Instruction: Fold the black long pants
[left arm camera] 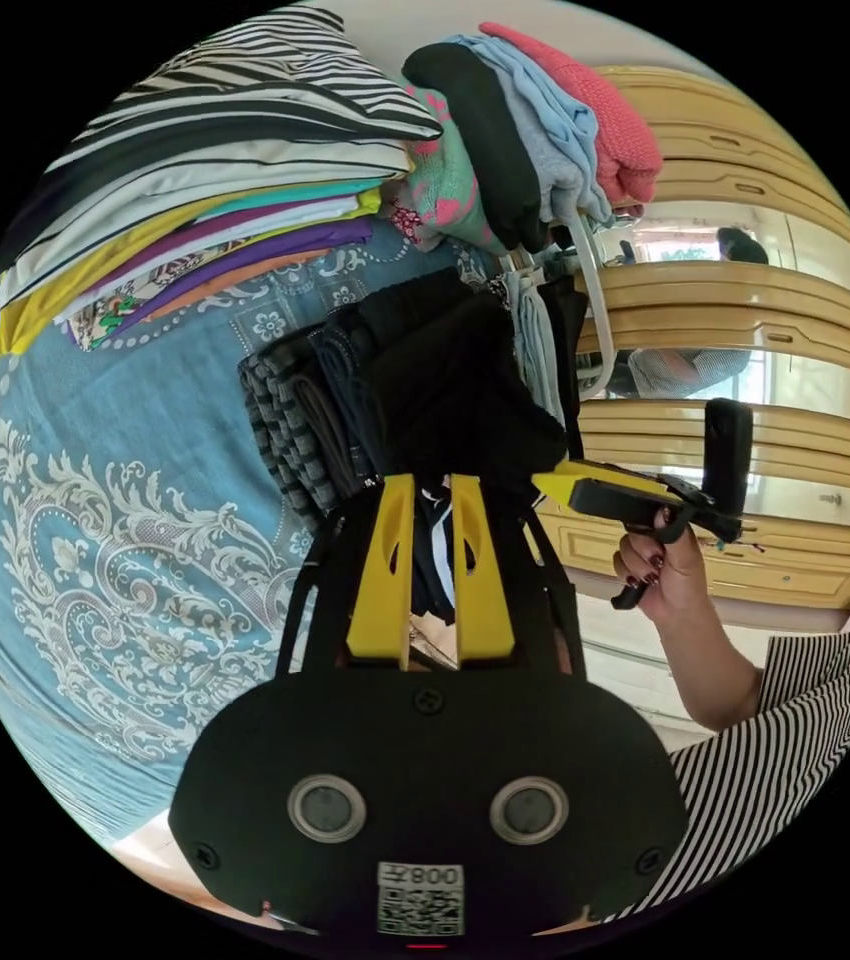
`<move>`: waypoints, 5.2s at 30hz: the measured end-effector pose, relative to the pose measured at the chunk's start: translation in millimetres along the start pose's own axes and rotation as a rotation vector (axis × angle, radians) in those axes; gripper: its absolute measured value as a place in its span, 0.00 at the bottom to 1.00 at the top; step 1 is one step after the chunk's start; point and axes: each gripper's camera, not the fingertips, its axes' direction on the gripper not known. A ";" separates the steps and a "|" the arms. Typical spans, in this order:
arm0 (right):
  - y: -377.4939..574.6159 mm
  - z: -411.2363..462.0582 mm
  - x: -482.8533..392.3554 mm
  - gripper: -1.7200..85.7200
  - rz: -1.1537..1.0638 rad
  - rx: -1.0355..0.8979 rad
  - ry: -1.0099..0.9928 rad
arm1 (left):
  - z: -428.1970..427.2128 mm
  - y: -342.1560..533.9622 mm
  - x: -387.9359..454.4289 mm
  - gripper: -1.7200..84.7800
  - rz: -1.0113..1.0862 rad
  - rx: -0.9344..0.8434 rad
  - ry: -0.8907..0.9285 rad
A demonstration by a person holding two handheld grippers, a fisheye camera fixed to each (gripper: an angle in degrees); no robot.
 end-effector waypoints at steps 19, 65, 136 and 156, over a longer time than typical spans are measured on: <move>67.6 44.0 -149.0 0.05 -0.075 0.103 -0.127 | -205.7 228.3 8.8 0.05 0.098 0.167 0.198; 163.2 195.9 -849.1 0.04 -1.169 0.630 -0.441 | -895.7 1157.6 92.2 0.04 0.768 1.180 -0.108; 141.2 882.0 -157.0 0.10 0.306 -0.297 -0.077 | -499.1 849.8 -674.2 0.04 -0.386 -0.001 0.108; 200.8 861.5 17.4 0.07 0.227 -0.164 -0.010 | -184.9 473.6 -566.8 0.04 0.257 -0.559 -0.379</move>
